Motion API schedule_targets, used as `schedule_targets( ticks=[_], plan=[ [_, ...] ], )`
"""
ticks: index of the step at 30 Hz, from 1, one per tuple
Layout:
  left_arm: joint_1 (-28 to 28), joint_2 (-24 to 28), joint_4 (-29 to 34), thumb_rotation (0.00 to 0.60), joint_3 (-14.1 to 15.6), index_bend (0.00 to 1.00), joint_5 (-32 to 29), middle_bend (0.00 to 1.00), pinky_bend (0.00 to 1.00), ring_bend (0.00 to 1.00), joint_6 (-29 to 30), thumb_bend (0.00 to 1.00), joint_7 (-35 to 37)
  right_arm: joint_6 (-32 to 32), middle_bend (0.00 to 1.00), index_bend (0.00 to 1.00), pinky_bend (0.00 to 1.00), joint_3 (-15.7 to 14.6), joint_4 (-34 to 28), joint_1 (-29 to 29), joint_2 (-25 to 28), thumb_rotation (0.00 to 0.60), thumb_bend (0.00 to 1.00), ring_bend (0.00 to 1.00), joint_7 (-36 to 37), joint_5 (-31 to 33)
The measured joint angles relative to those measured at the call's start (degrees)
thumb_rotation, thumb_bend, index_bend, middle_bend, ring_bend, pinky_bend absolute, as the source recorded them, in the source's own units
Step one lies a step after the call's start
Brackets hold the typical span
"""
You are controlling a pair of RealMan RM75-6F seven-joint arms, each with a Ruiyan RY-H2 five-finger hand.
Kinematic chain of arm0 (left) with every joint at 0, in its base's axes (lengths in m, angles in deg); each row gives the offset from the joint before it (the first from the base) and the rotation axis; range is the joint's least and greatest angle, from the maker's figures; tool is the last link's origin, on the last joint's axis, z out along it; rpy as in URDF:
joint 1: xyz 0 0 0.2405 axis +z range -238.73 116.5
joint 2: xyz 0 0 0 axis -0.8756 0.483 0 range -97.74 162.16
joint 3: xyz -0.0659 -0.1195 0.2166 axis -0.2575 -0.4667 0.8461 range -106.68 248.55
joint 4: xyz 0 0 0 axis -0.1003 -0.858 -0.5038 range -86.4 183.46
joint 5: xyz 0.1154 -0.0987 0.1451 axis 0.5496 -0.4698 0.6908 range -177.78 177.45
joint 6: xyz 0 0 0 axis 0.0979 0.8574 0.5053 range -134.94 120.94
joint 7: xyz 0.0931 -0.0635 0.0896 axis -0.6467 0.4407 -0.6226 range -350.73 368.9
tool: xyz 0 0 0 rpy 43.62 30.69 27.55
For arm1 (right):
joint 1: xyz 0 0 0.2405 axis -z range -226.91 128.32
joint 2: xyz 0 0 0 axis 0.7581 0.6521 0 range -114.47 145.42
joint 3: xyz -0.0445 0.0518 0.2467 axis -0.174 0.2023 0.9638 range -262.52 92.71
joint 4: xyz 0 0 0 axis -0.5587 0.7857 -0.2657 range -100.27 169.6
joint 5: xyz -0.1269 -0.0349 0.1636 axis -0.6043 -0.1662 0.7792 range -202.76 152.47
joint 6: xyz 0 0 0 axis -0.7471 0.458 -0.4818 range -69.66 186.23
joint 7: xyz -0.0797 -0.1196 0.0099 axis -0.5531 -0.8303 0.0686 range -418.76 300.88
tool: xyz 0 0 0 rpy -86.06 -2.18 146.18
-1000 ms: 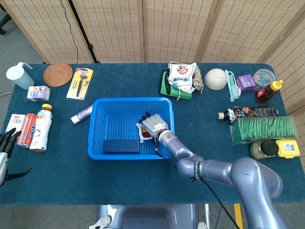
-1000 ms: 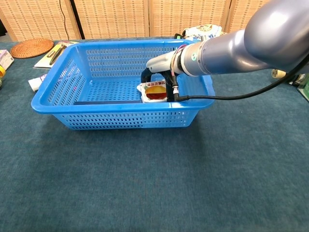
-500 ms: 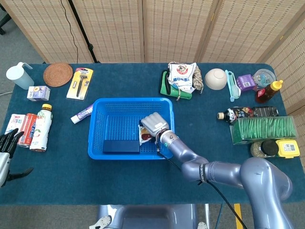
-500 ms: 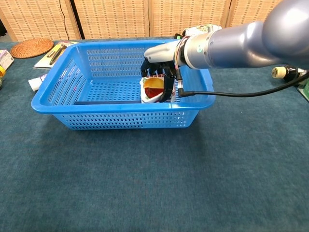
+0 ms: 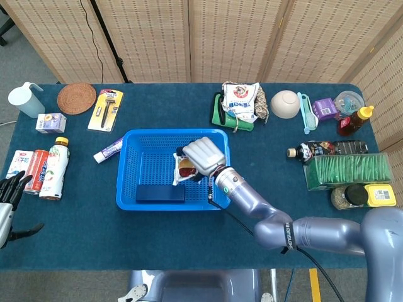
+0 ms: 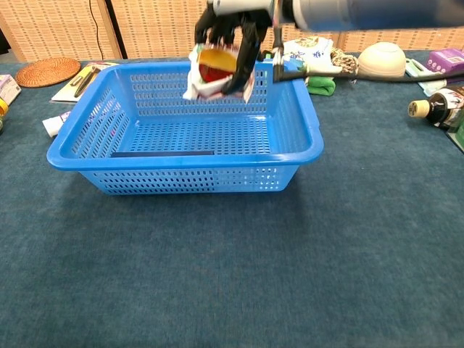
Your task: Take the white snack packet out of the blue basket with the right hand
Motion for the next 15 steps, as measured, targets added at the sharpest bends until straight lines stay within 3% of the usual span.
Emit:
schedule_targets(
  ticks=[9,15],
  plan=[
    [0.0,0.5,-0.2,0.6,0.3,0.0,0.5,0.0,0.0,0.0,-0.1,0.06,1.3,5.3,0.49,0.51,0.59,1.6,-6.3,3.7,11.4,0.6,0.47,0.4,-0.9,0.2],
    [0.0,0.8,-0.2,0.6,0.5,0.0,1.0,0.0,0.0,0.0,0.0,0.06,1.8,5.4,0.48,0.5,0.59,-0.9,-5.7,7.5,15.2,0.6,0.47,0.38,-0.8,0.9]
  ],
)
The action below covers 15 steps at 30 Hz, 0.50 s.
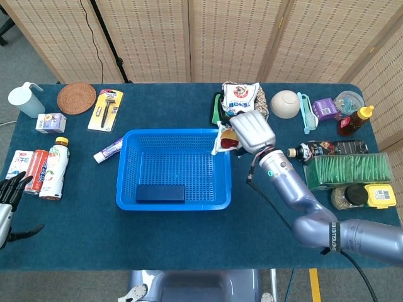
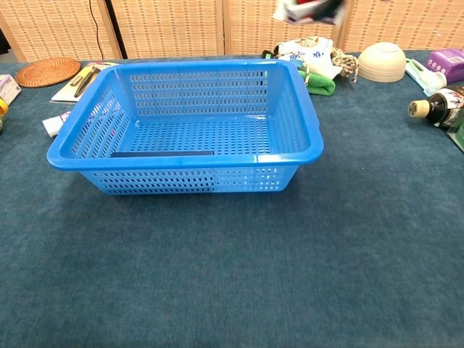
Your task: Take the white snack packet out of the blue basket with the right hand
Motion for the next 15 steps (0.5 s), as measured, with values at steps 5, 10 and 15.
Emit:
schedule_targets(
  ticks=[5,10,15],
  plan=[
    [0.1,0.2,0.1,0.6,0.2,0.0,0.3,0.0,0.0,0.0,0.3,0.06,0.3,-3.0,0.48,0.5,0.59,-2.8,5.6,3.0,0.3,0.6,0.47,0.38,2.4,-0.4],
    [0.2,0.3,0.2,0.6,0.2,0.0,0.1,0.0,0.0,0.0,0.2,0.06,0.5,-8.8,0.47,0.5,0.59,-6.5,15.0,6.2,-1.9,0.6,0.47,0.38,5.5,-2.5],
    [0.0,0.2,0.2,0.6,0.2,0.0,0.0,0.0,0.0,0.0,-0.1,0.06,0.3,-13.2,0.47,0.5,0.58,-9.3,19.7,8.3,-4.4,0.6,0.47,0.38,7.6,-5.8]
  ],
)
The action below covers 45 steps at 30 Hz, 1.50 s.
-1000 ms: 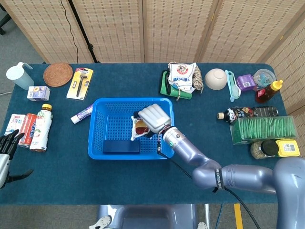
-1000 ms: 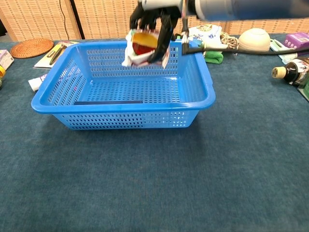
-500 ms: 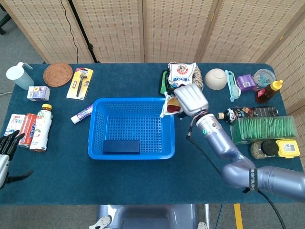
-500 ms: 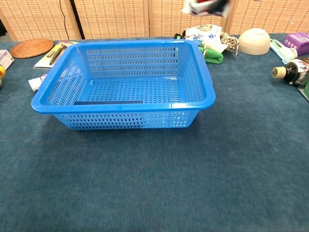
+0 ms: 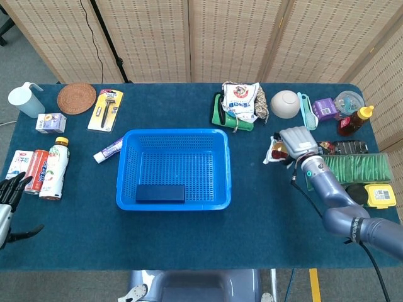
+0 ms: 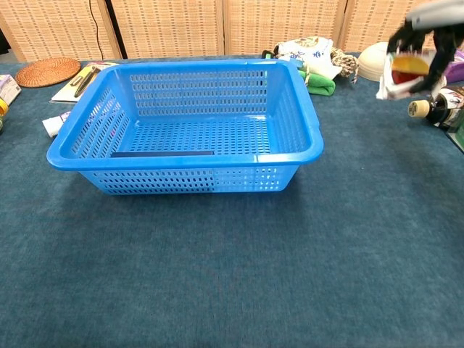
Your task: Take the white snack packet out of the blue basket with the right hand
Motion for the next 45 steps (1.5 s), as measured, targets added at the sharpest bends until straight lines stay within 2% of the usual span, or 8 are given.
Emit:
schedule_targets(
  ticks=[5,24,26,29,30,33,39,45],
  plan=[
    [-0.1,0.0,0.1,0.6,-0.1,0.0,-0.2,0.0,0.0,0.0,-0.2,0.06,-0.3,-0.6,0.46,0.5,0.58,-1.4,1.1,0.7,-1.8,0.6,0.47,0.38,-0.8,-2.5],
    [-0.3,0.1,-0.1,0.6,-0.1,0.0,-0.6,0.0,0.0,0.0,-0.5,0.06,0.0,-2.5,0.41,0.48,0.58,-0.2,0.3,0.0,-7.5,0.6,0.47,0.33,-0.9,-2.3],
    [-0.3,0.1,-0.1,0.6,-0.1,0.0,-0.6,0.0,0.0,0.0,-0.5,0.06,0.0,-2.7,0.33,0.39,0.55,-0.3,0.4,0.0,-7.6,0.6,0.47,0.27,-0.8,-2.4],
    [-0.3,0.1,-0.1,0.6,-0.1,0.0,-0.7,0.0,0.0,0.0,-0.5,0.06,0.2,-4.2,0.08,0.1,0.39,-0.4,0.2,-0.1,-7.3,0.6,0.47,0.05,-0.3,-2.3],
    [-0.3,0.1,-0.1,0.6,-0.1,0.0,-0.7,0.0,0.0,0.0,-0.5,0.06,0.2,-4.8,0.02,0.04,0.33,-0.5,0.1,-0.2,-7.0,0.6,0.47,0.01,-0.1,-2.2],
    [-0.3,0.1,-0.1,0.6,-0.1,0.0,-0.6,0.0,0.0,0.0,-0.5,0.06,0.2,-6.1,0.0,0.0,0.24,-0.6,-0.3,-0.4,-6.1,0.6,0.46,0.0,0.3,-2.1],
    [-0.3,0.1,0.0,0.6,0.0,0.0,-0.5,0.0,0.0,0.0,-0.6,0.06,0.0,-5.6,0.0,0.0,0.2,-1.4,-1.9,-0.8,-4.7,0.6,0.46,0.0,-0.3,-0.8],
    [-0.3,0.3,0.0,0.6,0.2,0.0,-0.1,0.0,0.0,0.0,-0.6,0.06,0.5,-2.7,0.0,0.0,0.2,-1.5,-7.4,-0.1,-0.7,0.6,0.46,0.0,-0.8,-1.3]
  ],
)
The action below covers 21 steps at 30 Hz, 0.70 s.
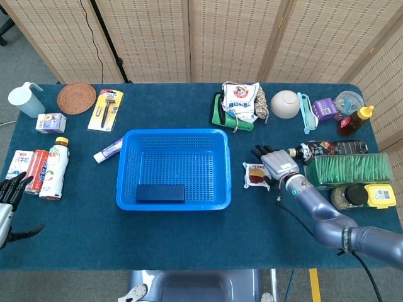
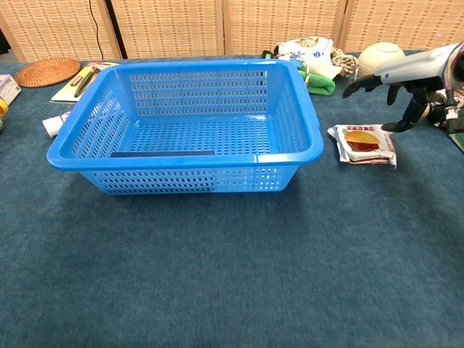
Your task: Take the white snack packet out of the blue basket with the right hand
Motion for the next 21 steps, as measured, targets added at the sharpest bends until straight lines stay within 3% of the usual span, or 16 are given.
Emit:
schedule_targets(
  ticks=[4,7,8,12,16,21],
  plan=[
    [0.1,0.2,-0.1,0.6,0.1,0.0,0.4,0.0,0.0,0.0,0.3,0.06,0.6,4.0,0.0,0.0,0.2,0.1,-7.7,1.3,5.7,0.6,0.46,0.0,-0.6,-1.2],
    [0.3,0.3,-0.2,0.6,0.3,0.0,0.9,0.0,0.0,0.0,0.7,0.06,1.0,7.8,0.0,0.0,0.13,0.2,-13.4,2.9,10.3,0.6,0.46,0.0,-0.8,-3.2],
    [0.4,0.3,-0.2,0.6,0.4,0.0,1.1,0.0,0.0,0.0,0.9,0.06,1.2,10.2,0.0,0.0,0.09,0.2,-15.7,4.0,12.1,0.6,0.42,0.0,-0.7,-4.8],
    [0.7,0.3,-0.4,0.6,0.5,0.0,1.6,0.0,0.0,0.0,1.8,0.06,1.2,18.4,0.0,0.0,0.0,0.1,-20.7,8.7,16.6,0.6,0.02,0.0,0.7,-12.1],
    [1.5,0.0,-0.7,0.6,0.5,0.0,1.8,0.0,0.0,0.0,3.3,0.06,0.4,27.2,0.0,0.0,0.0,-0.7,-22.2,14.8,18.2,0.6,0.0,0.0,4.4,-22.2],
    [2.7,0.0,-1.4,0.6,1.3,0.0,3.7,0.0,0.0,0.0,5.6,0.06,2.4,40.3,0.0,0.0,0.0,-2.7,-18.7,23.9,16.4,0.6,0.0,0.0,9.4,-34.9]
  ],
)
